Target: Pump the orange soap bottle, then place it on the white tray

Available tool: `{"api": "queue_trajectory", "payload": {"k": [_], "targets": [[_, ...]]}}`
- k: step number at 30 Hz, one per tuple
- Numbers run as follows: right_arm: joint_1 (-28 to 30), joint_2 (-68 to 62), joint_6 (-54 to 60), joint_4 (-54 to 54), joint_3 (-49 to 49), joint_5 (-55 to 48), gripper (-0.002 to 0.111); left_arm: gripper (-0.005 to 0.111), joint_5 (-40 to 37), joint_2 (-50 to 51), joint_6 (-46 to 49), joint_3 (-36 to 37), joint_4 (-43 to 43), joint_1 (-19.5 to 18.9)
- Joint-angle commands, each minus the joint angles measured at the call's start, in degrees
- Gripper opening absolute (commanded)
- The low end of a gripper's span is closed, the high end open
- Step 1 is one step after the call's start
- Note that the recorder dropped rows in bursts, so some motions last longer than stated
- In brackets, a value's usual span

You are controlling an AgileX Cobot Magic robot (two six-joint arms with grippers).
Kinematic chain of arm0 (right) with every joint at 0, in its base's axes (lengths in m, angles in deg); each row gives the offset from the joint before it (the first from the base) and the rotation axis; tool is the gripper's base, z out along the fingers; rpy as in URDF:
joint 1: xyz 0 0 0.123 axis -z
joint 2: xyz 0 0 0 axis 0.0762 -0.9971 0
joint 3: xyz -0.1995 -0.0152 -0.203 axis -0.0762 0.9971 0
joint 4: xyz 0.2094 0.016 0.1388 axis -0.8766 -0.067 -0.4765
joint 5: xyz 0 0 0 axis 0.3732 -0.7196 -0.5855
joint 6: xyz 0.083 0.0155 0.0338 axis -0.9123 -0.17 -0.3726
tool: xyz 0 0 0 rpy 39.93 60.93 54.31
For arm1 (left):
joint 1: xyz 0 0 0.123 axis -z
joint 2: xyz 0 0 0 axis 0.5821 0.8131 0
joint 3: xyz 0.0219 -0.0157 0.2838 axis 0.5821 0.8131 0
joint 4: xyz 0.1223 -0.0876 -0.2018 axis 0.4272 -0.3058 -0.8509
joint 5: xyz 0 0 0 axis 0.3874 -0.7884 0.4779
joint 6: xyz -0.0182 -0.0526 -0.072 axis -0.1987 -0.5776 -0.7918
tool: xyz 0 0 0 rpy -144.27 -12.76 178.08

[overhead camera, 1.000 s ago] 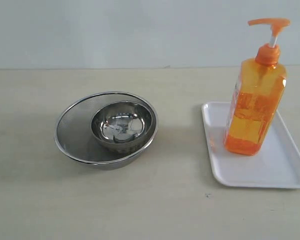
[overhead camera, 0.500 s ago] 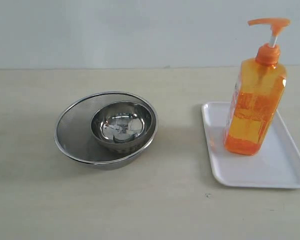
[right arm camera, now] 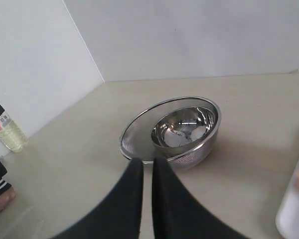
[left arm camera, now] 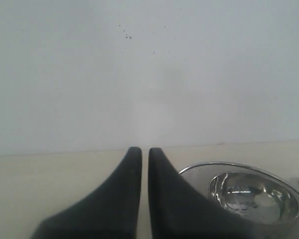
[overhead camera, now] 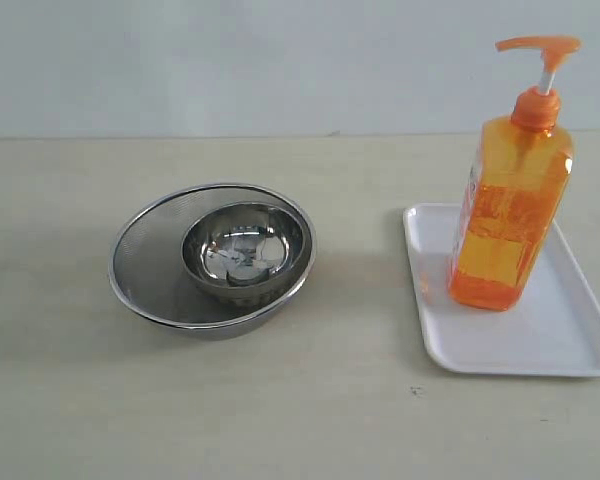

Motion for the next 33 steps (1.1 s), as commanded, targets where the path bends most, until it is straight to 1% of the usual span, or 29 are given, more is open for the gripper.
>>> {"api": "queue_trajectory", "payload": {"k": [1, 4, 8, 10, 14, 16, 26, 33], "targets": [[0.0, 0.3, 0.1, 0.2, 0.1, 0.0, 0.003, 0.005, -0.1, -0.2, -24.2, 1.3, 23.1, -0.2], [0.0, 0.3, 0.1, 0.2, 0.1, 0.0, 0.003, 0.005, -1.7, -0.2, -31.0, 1.3, 29.9, -0.2], [0.0, 0.3, 0.1, 0.2, 0.1, 0.0, 0.003, 0.005, -1.8, -0.2, -31.8, 1.3, 30.9, -0.2], [0.0, 0.3, 0.1, 0.2, 0.1, 0.0, 0.003, 0.005, -4.1, -0.2, -31.8, 1.3, 30.9, -0.2], [0.0, 0.3, 0.1, 0.2, 0.1, 0.0, 0.003, 0.005, -12.3, -0.2, -31.8, 1.3, 31.8, -0.2], [0.0, 0.3, 0.1, 0.2, 0.1, 0.0, 0.003, 0.005, -15.1, -0.2, -32.2, 1.3, 31.8, -0.2], [0.0, 0.3, 0.1, 0.2, 0.1, 0.2, 0.003, 0.005, -15.9, -0.2, -33.5, 1.3, 32.3, -0.7], [0.0, 0.3, 0.1, 0.2, 0.1, 0.1, 0.003, 0.005, -16.2, -0.2, -33.0, 1.3, 32.5, -4.8]]}}
